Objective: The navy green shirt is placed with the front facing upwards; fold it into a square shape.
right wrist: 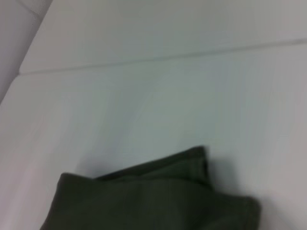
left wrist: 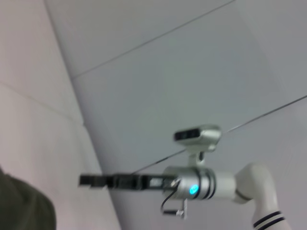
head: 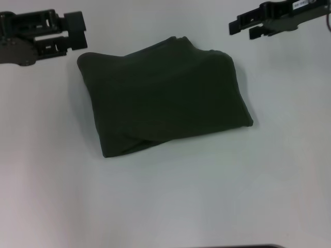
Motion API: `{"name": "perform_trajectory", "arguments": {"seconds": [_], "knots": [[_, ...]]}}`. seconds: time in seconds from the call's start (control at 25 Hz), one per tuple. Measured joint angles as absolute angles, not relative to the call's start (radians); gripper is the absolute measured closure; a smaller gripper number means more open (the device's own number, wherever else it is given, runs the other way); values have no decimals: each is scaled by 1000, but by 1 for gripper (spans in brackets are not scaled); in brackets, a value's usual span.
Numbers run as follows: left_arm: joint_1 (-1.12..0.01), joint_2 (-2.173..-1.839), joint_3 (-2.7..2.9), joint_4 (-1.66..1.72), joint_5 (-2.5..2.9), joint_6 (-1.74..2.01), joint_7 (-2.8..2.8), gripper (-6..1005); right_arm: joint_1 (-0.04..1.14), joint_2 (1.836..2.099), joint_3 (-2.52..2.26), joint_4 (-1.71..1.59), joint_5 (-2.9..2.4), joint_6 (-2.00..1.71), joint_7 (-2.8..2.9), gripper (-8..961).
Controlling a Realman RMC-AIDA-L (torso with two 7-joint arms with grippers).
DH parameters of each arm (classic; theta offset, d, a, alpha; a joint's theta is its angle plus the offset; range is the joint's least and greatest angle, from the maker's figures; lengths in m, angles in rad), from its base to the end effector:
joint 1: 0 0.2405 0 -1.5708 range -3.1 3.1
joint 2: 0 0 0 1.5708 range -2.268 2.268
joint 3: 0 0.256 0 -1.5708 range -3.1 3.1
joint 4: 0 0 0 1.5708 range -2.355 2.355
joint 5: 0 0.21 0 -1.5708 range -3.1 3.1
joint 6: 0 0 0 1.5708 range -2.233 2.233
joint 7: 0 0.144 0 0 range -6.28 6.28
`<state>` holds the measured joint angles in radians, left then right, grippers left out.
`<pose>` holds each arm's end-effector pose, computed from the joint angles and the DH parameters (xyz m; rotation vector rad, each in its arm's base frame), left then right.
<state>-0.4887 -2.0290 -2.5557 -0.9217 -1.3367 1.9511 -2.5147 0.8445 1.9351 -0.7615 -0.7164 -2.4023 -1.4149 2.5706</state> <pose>-0.2252 0.3089 0.0892 2.2575 1.6352 1.0418 0.2177 0.4257 0.0500 -2.3007 1.6557 0.2082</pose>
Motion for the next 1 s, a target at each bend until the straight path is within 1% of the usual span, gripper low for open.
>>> {"name": "perform_trajectory", "arguments": {"seconds": [0.08,0.28,0.6,1.0], "knots": [[-487,-2029,-2558,-919,-1350,1947,-2513,390,855,1942,-762,-680,-2403,-1403,2572,206],[-489,-2034,-2570,-916,-1404,1945,-2519,390,861,1965,-787,-633,-2403,-1356,2592,201],[-502,-2045,-2568,-913,-1433,1926,-2519,390,856,1966,-900,-590,-2402,-1254,2668,199],[-516,-2057,-2560,-888,-1434,1899,-2505,390,865,1970,-878,-491,-2343,-1097,2672,203]]}}
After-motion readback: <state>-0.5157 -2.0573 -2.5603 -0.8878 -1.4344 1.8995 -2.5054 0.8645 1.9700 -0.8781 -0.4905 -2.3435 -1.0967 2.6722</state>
